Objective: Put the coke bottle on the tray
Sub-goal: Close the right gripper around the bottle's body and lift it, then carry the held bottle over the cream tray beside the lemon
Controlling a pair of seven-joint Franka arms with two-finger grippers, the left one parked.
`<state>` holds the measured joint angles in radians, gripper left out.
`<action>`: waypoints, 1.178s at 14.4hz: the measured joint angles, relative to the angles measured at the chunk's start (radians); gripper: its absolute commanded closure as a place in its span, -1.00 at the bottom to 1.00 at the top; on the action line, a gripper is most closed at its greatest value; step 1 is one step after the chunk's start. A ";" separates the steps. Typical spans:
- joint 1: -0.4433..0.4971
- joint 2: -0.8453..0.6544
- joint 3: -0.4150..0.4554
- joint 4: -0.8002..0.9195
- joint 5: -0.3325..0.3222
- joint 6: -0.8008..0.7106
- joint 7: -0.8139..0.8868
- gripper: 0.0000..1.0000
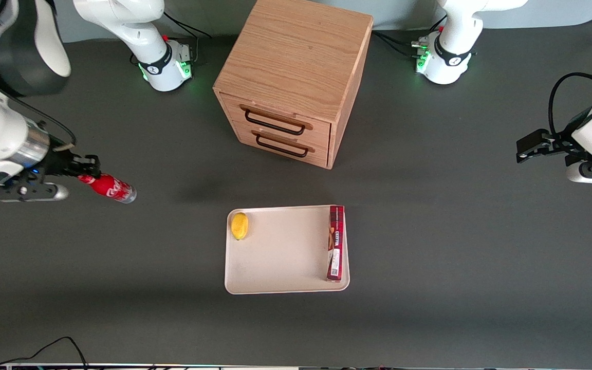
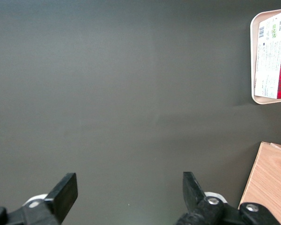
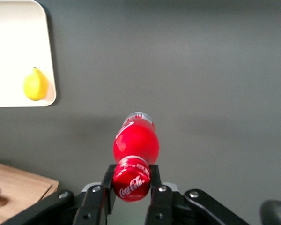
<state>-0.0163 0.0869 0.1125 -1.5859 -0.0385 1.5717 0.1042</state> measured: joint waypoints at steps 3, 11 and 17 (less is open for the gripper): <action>-0.002 0.026 0.000 0.143 0.000 -0.133 0.000 1.00; 0.115 0.296 0.006 0.427 0.001 -0.175 0.254 1.00; 0.320 0.463 0.006 0.612 0.001 -0.094 0.557 1.00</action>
<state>0.3034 0.5499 0.1182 -0.9737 -0.0375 1.4780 0.6610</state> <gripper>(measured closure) 0.687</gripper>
